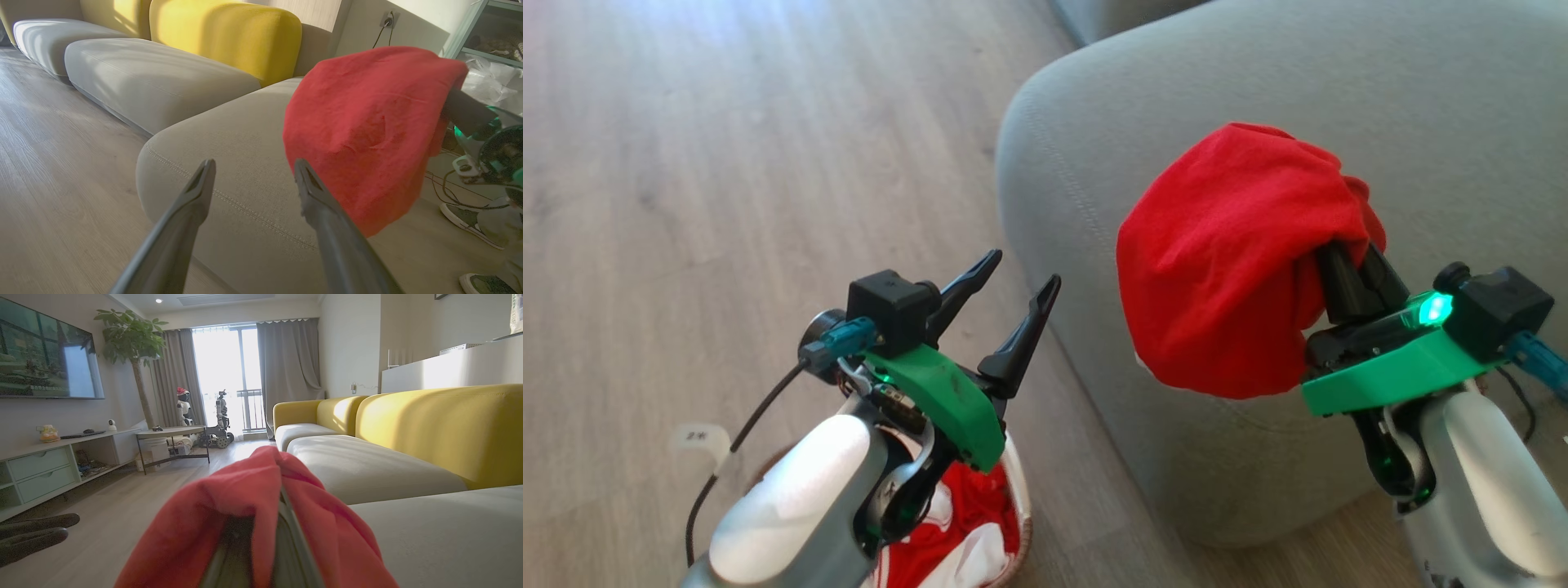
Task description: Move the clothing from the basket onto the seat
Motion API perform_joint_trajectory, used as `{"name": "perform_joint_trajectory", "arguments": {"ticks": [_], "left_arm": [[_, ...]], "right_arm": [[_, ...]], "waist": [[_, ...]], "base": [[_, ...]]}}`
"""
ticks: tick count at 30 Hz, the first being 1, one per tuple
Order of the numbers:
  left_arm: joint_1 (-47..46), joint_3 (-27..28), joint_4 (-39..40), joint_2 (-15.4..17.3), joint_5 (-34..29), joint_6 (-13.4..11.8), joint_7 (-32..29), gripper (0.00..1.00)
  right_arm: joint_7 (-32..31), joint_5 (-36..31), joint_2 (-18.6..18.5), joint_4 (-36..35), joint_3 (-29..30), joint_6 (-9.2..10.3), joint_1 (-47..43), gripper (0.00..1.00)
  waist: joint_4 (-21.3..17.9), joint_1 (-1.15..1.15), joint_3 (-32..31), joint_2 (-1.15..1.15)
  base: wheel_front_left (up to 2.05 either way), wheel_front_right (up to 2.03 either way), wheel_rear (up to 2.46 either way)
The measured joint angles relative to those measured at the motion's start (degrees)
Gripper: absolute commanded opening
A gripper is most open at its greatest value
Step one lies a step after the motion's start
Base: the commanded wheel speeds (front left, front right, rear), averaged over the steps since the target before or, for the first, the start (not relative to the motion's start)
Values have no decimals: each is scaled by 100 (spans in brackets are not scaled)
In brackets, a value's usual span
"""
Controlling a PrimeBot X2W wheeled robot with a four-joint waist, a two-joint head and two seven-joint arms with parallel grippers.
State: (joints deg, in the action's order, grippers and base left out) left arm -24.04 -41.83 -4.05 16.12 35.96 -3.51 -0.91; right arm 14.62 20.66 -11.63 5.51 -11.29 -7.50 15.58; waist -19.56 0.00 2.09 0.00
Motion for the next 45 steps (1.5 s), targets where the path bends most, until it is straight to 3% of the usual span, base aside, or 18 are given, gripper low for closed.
{"name": "perform_joint_trajectory", "arguments": {"ticks": [10, 17, 33, 45], "left_arm": [[-16, -15, -4, 30, -62, -3, 10, 100], [-37, -40, -18, 26, -62, 1, 49, 100], [-169, -122, -42, 18, -62, 3, 97, 100], [-366, -244, 165, 110, -256, 52, -34, 100]], "right_arm": [[0, -1, -5, -185, 174, 0, -131, 0], [0, -44, -1, -310, 345, 0, -228, 0], [-119, -145, 42, -409, 433, 0, -216, 0], [-151, -93, -274, 499, 471, 0, 665, 0]], "waist": [[-739, 0, 90, 0], [-1035, 0, 166, 0], [-1016, 0, 277, 0], [-757, 0, 774, 0]], "base": [[0, 0, 0], [0, 0, 0], [0, 0, 0], [0, 0, 0]]}}
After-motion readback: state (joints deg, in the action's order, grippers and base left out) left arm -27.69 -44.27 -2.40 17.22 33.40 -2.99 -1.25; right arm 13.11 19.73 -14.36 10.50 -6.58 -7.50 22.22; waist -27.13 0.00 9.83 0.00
